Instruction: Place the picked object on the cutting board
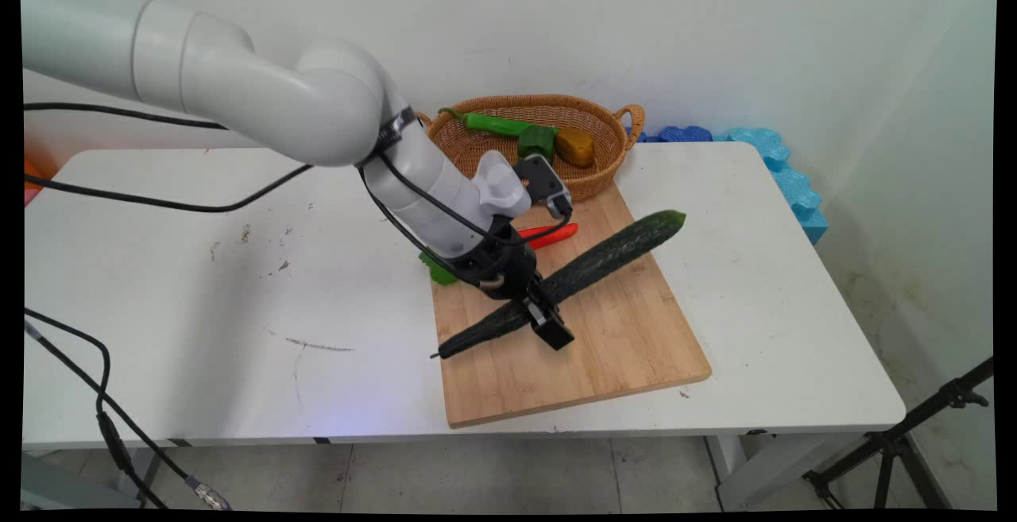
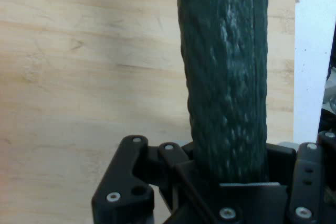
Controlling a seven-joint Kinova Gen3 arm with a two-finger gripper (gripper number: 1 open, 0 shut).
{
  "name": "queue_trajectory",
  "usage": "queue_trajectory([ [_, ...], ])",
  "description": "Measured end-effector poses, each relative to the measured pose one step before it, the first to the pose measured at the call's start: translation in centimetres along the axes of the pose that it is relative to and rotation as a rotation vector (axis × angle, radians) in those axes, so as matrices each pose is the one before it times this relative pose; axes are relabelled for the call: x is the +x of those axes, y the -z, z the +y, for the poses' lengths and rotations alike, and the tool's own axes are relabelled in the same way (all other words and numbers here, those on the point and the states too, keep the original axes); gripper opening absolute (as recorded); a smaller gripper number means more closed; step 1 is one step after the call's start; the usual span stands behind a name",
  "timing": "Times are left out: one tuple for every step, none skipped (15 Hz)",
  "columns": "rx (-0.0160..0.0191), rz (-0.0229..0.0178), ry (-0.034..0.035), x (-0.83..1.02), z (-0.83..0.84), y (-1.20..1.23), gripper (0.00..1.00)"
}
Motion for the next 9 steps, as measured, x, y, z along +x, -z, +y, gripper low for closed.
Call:
queue_trajectory([
  [-0.00135,-0.00516,-0.00272,-0.134,0.03,-0.408,0.0],
  [-0.00136,-0.00575,-0.00309,-0.121,0.018,-0.464,0.0],
  [-0.00125,-0.00515,-0.00256,-0.111,0.004,-0.444,0.0],
  [-0.00071,-0.00384,-0.00176,-0.086,-0.008,-0.354,0.0],
  [-0.00004,-0.00246,-0.00133,-0.043,-0.014,-0.227,0.0],
  [0.0,-0.00315,-0.00179,-0.044,-0.033,-0.325,0.0],
  [0.00023,-0.00183,-0.00119,-0.031,-0.024,-0.208,0.0],
  [0.00031,-0.00259,-0.00137,-0.052,-0.033,-0.286,0.0],
  [0.00015,-0.00179,-0.00054,-0.031,-0.023,-0.184,0.0],
])
